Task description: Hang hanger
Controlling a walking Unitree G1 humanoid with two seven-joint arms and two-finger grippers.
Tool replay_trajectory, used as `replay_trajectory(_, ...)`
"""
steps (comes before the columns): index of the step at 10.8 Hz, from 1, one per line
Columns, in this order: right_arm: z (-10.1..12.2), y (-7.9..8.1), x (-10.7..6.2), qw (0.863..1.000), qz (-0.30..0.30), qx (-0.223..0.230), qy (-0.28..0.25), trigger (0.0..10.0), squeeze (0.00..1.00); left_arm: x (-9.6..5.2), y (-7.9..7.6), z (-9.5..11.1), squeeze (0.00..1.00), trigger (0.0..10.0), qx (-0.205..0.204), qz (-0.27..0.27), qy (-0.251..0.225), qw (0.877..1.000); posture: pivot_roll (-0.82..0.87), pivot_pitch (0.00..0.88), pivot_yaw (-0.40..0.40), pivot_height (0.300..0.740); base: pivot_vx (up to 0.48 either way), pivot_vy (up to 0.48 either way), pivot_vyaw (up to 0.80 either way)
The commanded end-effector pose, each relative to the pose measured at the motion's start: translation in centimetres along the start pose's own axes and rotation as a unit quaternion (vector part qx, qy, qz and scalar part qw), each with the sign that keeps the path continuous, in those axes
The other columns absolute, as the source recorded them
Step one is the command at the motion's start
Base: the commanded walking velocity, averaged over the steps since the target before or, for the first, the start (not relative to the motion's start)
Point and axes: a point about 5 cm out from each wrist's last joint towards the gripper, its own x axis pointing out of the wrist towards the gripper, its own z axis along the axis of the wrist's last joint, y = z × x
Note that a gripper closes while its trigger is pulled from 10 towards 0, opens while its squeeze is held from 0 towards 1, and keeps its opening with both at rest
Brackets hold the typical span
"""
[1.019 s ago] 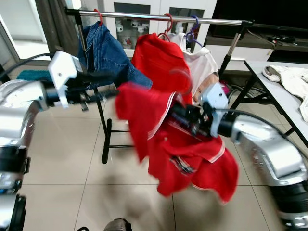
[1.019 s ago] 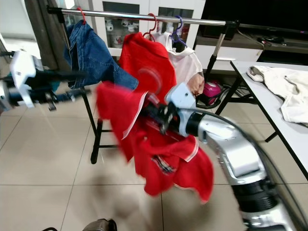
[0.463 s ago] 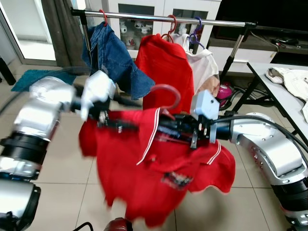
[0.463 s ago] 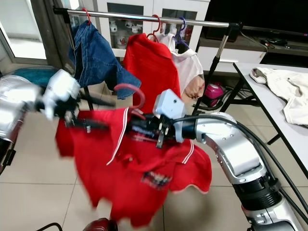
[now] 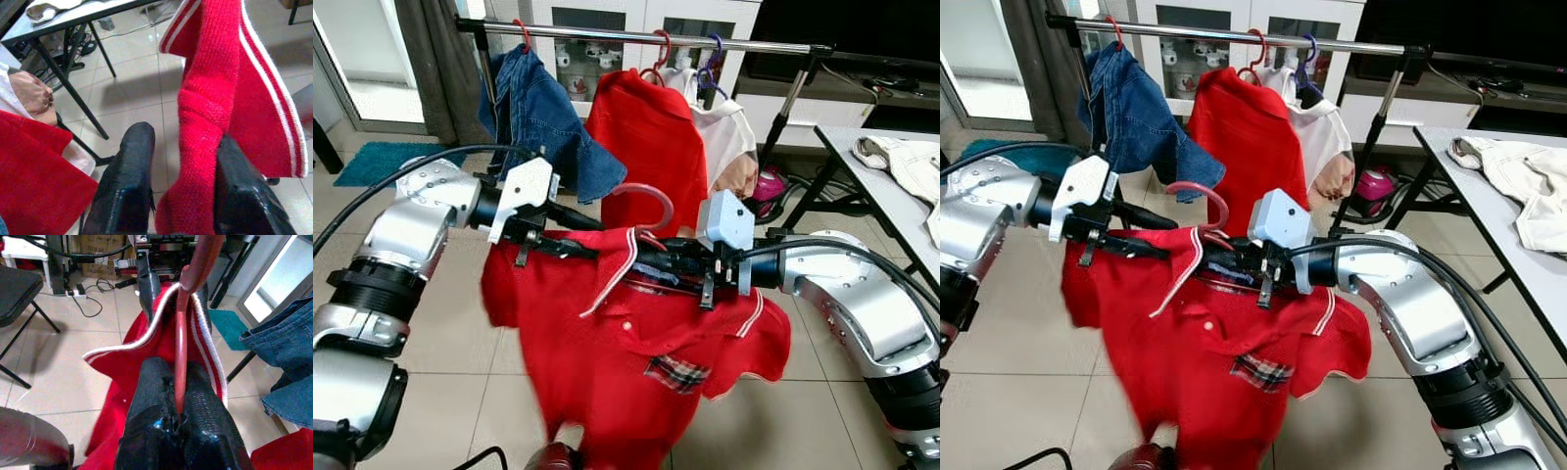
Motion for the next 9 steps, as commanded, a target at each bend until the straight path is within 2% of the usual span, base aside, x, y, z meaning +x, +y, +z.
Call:
replay_trajectory(1, 1.4, -0.2, -0.1, 0.999, 0.009, -0.029, -0.022, 10.0, 0.0, 0.4, 0.2, 0.3, 0.0, 0.0, 0.005, -0.009, 0.004, 1.0, -0.06, 0.0, -0.032, 0.74, 0.0, 0.0, 0.0)
replay_trajectory(4, 1.4, -0.1, 0.0, 0.999, 0.011, -0.028, -0.025, 10.0, 0.0, 0.8, -0.4, -0.6, 0.0, 0.0, -0.012, -0.02, 0.013, 1.0, -0.06, 0.0, -0.031, 0.74, 0.0, 0.0, 0.0)
replay_trajectory(8, 1.5, -0.1, -0.1, 0.999, 0.01, -0.015, -0.03, 10.0, 0.0, 0.8, -0.6, -0.7, 0.0, 0.0, -0.022, -0.023, 0.006, 0.999, -0.06, 0.0, -0.03, 0.74, 0.0, 0.0, 0.0)
replay_trajectory(9, 1.5, -0.2, -0.1, 0.999, 0.007, -0.01, -0.032, 10.0, 0.74, 0.7, -0.7, -0.8, 0.0, 0.0, -0.027, -0.019, 0.003, 0.999, -0.07, 0.0, -0.026, 0.74, 0.0, 0.0, 0.0)
